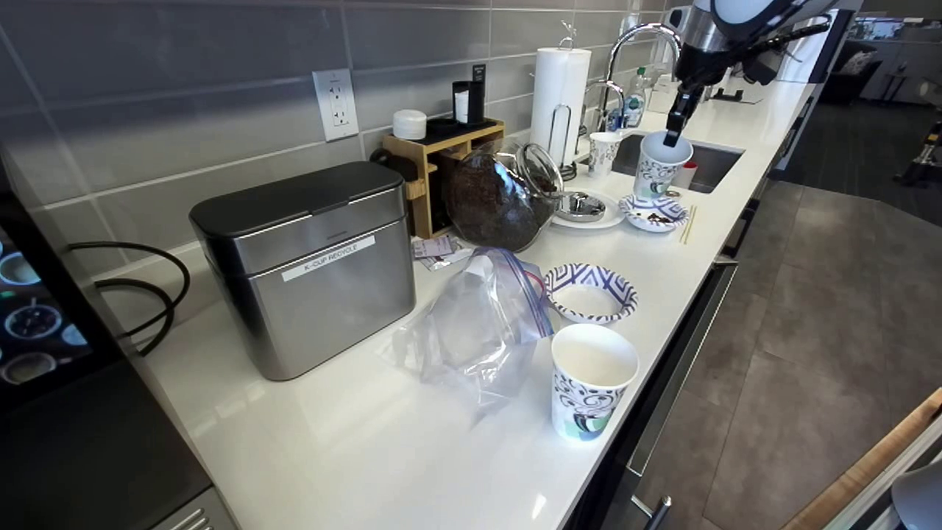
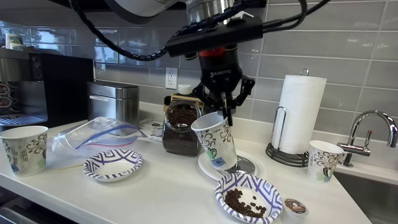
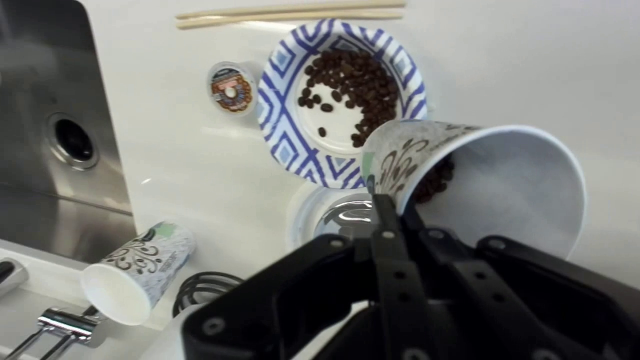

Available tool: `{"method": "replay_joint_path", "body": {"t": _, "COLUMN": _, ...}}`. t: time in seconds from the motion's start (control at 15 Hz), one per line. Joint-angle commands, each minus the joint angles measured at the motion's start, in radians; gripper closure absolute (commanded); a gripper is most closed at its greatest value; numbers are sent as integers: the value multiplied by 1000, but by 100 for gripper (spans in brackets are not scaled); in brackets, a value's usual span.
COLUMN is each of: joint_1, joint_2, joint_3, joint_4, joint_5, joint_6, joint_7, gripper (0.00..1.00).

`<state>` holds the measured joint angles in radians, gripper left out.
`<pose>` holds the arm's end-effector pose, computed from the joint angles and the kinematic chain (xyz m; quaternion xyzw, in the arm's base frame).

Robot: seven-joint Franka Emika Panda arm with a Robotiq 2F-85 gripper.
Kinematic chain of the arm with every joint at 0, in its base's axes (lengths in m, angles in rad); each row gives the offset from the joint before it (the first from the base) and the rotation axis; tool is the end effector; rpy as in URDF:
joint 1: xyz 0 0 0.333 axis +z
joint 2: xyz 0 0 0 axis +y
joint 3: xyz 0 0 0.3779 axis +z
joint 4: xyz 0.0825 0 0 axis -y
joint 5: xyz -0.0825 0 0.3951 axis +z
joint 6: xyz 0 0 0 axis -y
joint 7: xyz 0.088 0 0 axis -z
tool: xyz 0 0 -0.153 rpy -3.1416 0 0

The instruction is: Place the coffee beans from the container in the coffee cup using the silver spoon then pour the beans into the bowl on the right.

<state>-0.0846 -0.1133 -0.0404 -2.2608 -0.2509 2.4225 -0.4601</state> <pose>0.5369 -0.0765 0.4490 0.9556 0.2446 0.1037 0.1276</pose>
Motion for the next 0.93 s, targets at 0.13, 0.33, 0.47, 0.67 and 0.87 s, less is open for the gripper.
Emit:
{"method": "replay_joint_path", "body": {"t": 0.13, "joint_1": -41, "joint_2": -42, "joint_3": 2, "joint_4": -40, "joint_5": -345, "joint_6": 44, "joint_7": 288, "gripper": 99}}
{"method": "replay_joint_path", "body": {"t": 0.33, "joint_1": -50, "joint_2": -33, "joint_3": 5, "joint_4": -34, "joint_5": -480, "joint_6": 23, "joint_7": 446, "gripper": 99}}
{"method": "replay_joint_path", "body": {"t": 0.47, "joint_1": -33, "joint_2": -20, "joint_3": -12, "joint_4": -12, "joint_5": -431, "joint_6": 22, "joint_7": 383, "gripper": 96}}
{"method": "replay_joint_path", "body": {"t": 0.67, "joint_1": -33, "joint_2": -21, "joint_3": -11, "joint_4": -16, "joint_5": -449, "joint_6": 22, "joint_7": 411, "gripper": 96}}
{"method": "replay_joint_path", "body": {"t": 0.87, "joint_1": -49, "joint_2": -38, "joint_3": 0, "joint_4": -23, "joint_5": -572, "joint_6": 22, "joint_7": 494, "gripper": 99}}
